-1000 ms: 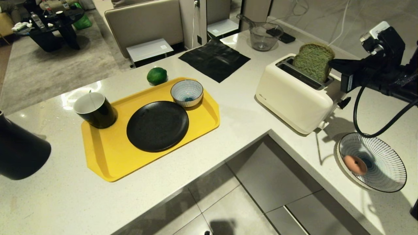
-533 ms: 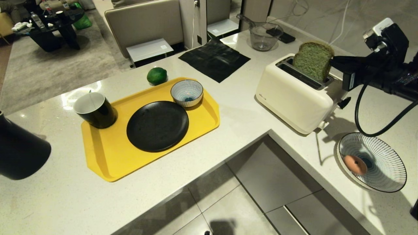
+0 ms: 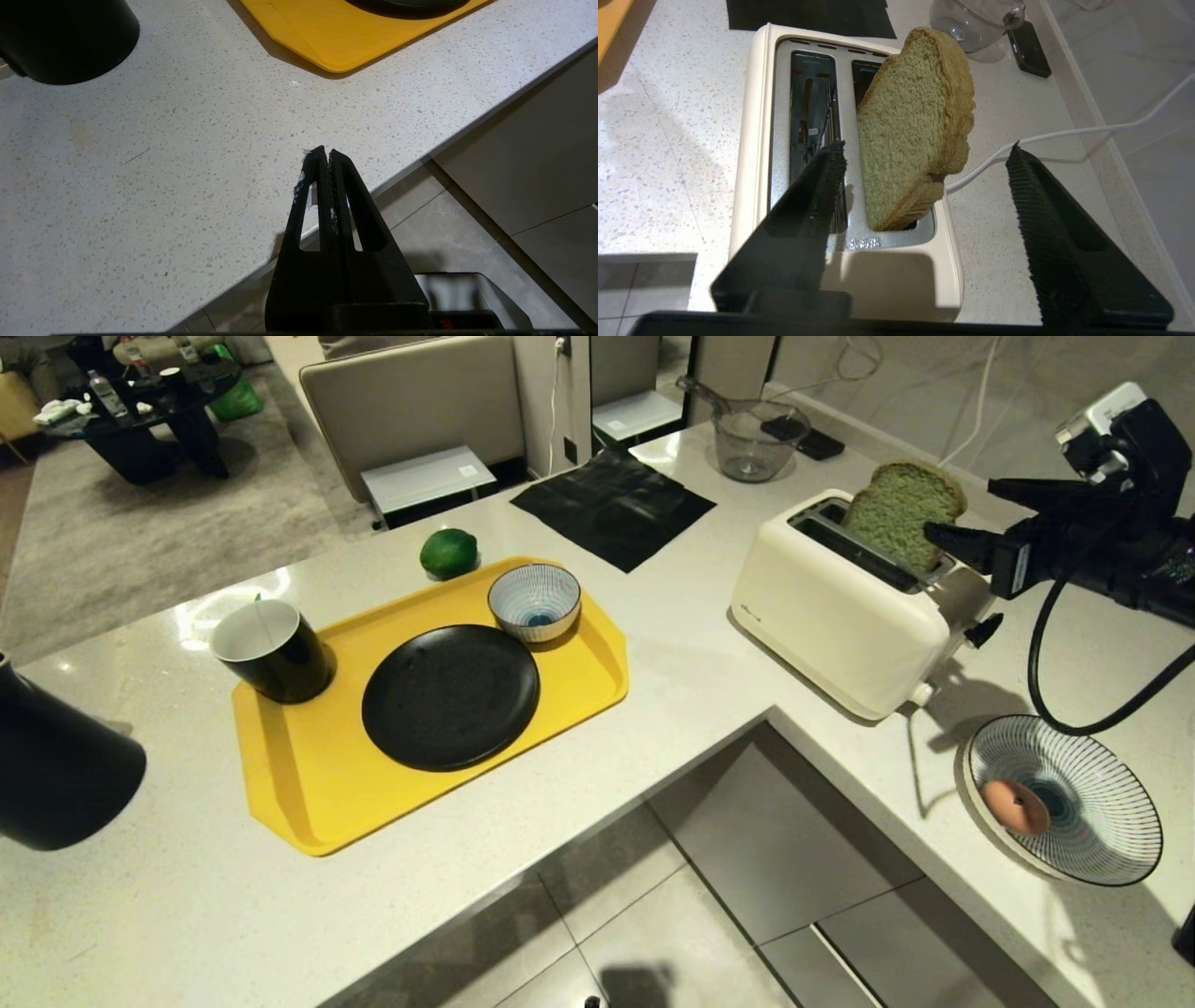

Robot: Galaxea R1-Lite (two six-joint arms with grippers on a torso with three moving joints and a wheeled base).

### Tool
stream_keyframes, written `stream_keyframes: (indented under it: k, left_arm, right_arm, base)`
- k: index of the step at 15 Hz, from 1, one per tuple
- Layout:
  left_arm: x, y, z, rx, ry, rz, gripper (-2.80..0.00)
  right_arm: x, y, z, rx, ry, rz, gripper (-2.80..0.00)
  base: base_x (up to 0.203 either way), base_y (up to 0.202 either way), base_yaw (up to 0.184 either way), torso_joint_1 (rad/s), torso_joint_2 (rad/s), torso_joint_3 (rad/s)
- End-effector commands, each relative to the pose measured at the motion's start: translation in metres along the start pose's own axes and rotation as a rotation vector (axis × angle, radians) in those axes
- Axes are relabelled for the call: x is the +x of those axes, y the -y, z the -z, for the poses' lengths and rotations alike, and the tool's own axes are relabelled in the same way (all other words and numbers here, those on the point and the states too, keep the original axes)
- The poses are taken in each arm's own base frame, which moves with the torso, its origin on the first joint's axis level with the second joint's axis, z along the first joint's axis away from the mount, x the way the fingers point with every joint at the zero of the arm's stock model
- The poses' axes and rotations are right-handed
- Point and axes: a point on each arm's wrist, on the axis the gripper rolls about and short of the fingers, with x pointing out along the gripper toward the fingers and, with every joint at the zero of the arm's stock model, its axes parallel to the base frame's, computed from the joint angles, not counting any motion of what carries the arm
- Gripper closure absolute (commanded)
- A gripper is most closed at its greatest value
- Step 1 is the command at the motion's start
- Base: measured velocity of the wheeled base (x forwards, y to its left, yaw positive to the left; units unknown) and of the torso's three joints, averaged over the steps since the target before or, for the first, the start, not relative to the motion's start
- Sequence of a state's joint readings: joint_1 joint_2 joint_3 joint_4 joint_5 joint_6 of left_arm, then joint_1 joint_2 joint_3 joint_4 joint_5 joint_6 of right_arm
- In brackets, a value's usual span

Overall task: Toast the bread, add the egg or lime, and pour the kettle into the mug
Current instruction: Put the bread slices in the toaster, then use a bread toaster

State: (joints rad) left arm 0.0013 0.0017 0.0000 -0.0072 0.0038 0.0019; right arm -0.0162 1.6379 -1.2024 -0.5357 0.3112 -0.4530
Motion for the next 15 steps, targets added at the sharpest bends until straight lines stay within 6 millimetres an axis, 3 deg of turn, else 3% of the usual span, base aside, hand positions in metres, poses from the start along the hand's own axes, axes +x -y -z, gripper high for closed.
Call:
stream_keyframes:
  k: [1,7,8,12,15]
  left_arm:
    - [0.000,0.000,0.000,0.000,0.001,-0.001,0.00]
    - [0.000,0.000,0.000,0.000,0.001,-0.001,0.00]
    - [0.000,0.000,0.000,0.000,0.001,-0.001,0.00]
    - [0.000,0.000,0.000,0.000,0.001,-0.001,0.00]
    - [0.000,0.000,0.000,0.000,0.001,-0.001,0.00]
  right_arm:
    - [-0.012,0.007,-0.004,-0.010,0.003,0.033,-2.80]
    - [-0.065,0.016,-0.018,0.229,0.011,0.145,-2.80]
    - [-0.073,0.016,-0.013,0.262,-0.005,0.161,0.00]
    - [-0.088,0.004,0.019,0.323,-0.125,0.189,0.00]
    - [-0.089,0.002,0.025,0.374,-0.148,0.215,0.00]
  base:
    - [0.000,0.000,0.000,0.000,0.00,0.000]
    - [0.000,0.000,0.000,0.000,0.00,0.000]
    - [0.000,0.000,0.000,0.000,0.00,0.000]
    - [0.000,0.000,0.000,0.000,0.00,0.000]
    - [0.000,0.000,0.000,0.000,0.00,0.000]
